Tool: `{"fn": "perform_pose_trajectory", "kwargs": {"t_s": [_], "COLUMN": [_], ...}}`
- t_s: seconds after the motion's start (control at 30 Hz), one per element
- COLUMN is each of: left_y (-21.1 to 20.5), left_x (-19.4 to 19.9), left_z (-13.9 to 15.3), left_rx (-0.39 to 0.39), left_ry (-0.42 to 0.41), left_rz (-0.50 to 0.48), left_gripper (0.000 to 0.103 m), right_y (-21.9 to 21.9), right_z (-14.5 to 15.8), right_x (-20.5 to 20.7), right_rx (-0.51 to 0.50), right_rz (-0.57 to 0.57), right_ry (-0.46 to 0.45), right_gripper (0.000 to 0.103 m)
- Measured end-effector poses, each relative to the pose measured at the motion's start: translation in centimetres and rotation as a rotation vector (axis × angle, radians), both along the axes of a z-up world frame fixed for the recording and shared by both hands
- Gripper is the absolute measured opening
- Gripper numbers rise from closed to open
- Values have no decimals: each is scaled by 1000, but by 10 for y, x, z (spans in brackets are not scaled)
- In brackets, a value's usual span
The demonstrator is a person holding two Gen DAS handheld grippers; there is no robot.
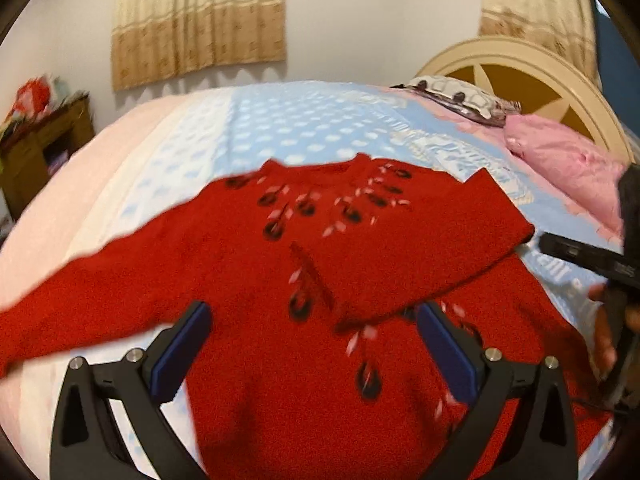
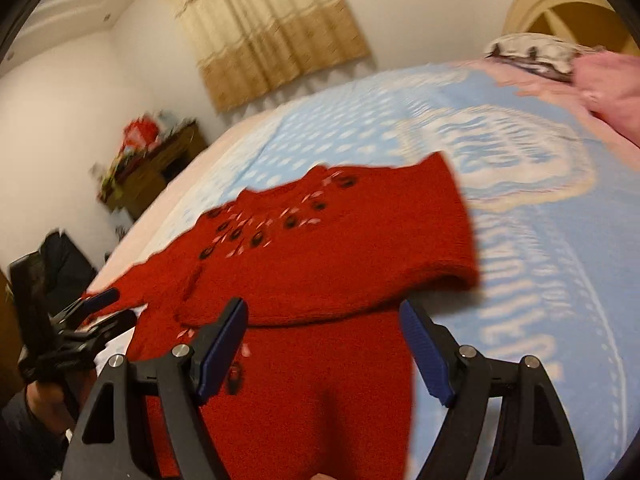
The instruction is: Fold small clothes
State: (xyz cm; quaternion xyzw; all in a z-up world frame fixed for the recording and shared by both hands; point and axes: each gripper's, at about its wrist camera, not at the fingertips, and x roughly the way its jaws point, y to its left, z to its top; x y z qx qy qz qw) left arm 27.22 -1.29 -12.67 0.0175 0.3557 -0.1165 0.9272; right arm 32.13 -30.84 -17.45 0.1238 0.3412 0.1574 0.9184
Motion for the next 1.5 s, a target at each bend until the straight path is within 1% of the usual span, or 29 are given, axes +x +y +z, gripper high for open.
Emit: {"fn": "perform_pose_trajectory", "kwargs": {"t_s": [0.03,0.07,0.1,0.13,0.17,0.2,0.23,0.27,0.3,0.37,0.43,0.47,0.5,0.6,0.77,0.9,1.0,1.13,1.27,1.37,1.47,1.5], "left_y": [-10,-15,-19,-25,-28,-32,-32,-32,-32,-33,-32,-31,-29,-19,5,30,39,51,62,65,66,65], "left_x": [13,17,27,40,45,55,62,66,69,72,72,73,75,74,73,74,74,74,72,72,74,74], "left_z": [-4,-9,-15,-24,-30,-39,-47,-52,-51,-48,-43,-41,-39,-23,9,21,18,3,-8,-16,-25,-28], "left_rx": [24,36,48,59,60,67,65,44,18,-20,-48,-75,-90,-115,-102,-95,-71,-54,-68,-47,-58,-54], "left_ry": [15,32,55,91,117,157,194,217,206,209,220,236,240,213,136,116,121,148,165,168,186,197], "left_rz": [-18,-25,-28,-29,-33,-36,-31,-31,-28,-33,-56,-81,-84,-79,-47,-7,6,31,60,75,77,80], "left_gripper": [103,103,98,90,87,81,73,73,71,53,18,17,15,15,14,14,14,14,14,14,14,16], "right_y": [-8,-12,-14,-15,-15,-13,-10,-7,-4,0,2,1,1,-3,-3,2,4,4,4,5,7,7], "right_z": [0,-1,-2,-3,-4,-5,-5,-6,-6,-8,-9,-9,-9,-9,-10,-11,-13,-14,-15,-16,-17,-18], "right_x": [-5,-8,-11,-15,-17,-19,-20,-21,-22,-26,-26,-26,-27,-27,-28,-28,-27,-27,-26,-25,-25,-25], "right_rx": [20,30,35,35,32,31,31,26,14,5,0,4,7,20,15,-4,-12,-17,-19,-22,-29,-31], "right_rz": [-9,-10,-7,-3,5,23,46,67,87,108,115,116,114,99,100,114,122,123,123,126,129,130], "right_ry": [-15,-27,-42,-69,-83,-91,-97,-104,-116,-127,-129,-131,-132,-131,-132,-133,-125,-119,-111,-103,-96,-91], "right_gripper": [79,79,79,79,79,79,79,79,79,79,79,79,79,79,79,79,79,79,80,80,80,80]}}
